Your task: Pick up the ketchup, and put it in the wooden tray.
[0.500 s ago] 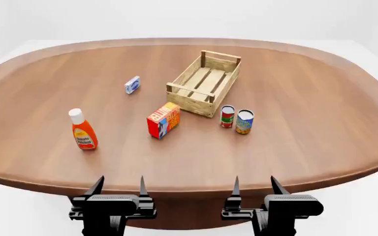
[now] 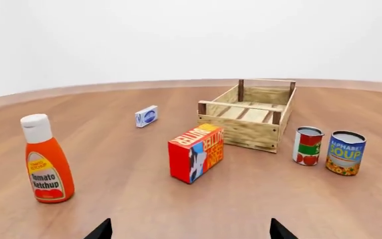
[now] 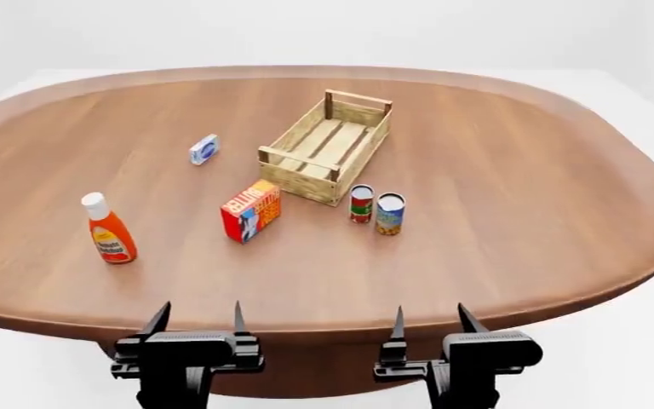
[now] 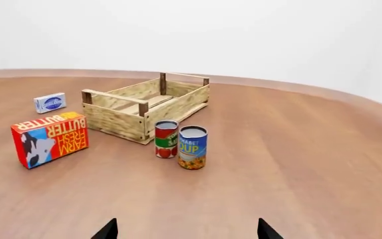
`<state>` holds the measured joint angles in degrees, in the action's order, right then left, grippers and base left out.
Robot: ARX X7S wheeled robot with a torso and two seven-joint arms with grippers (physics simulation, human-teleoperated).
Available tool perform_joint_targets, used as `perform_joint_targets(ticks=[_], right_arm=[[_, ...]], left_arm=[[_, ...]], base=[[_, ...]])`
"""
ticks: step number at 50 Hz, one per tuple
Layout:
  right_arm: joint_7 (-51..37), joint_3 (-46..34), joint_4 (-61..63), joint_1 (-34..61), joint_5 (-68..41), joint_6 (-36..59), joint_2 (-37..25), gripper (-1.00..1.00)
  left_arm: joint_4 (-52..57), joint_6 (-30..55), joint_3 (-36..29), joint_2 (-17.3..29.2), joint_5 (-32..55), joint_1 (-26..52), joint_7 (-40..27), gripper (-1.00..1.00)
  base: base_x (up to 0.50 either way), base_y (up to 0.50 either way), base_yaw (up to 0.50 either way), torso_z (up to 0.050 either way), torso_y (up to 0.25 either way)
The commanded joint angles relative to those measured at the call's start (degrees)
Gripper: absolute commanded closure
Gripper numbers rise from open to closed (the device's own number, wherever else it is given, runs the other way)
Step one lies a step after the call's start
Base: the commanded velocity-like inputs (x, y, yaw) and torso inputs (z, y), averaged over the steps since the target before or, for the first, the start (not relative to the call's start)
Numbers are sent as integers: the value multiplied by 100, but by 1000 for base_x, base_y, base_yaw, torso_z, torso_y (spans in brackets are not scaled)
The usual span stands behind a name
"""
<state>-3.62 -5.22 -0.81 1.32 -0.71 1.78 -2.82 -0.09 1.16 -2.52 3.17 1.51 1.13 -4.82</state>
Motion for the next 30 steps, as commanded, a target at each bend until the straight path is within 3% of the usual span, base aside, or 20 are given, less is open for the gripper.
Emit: perform_joint_targets(ticks=[1,28,30], right_arm=[[-127,-138,58,79,-70,171,-136,-100],[-318,-318,282,315,-148,548,-372,-100],[-335,-312,309,325,-168,561,-383,-100]], left_arm=[[-6,66,-160,159,-95,124,-198,-100],[166,266,-300,417,-46,392,-359,-100],[170,272,-300,422,-38,395,-363,-100]], base=[[0,-500,0,0,0],[0,-499,0,0,0],[0,0,0,0,0]])
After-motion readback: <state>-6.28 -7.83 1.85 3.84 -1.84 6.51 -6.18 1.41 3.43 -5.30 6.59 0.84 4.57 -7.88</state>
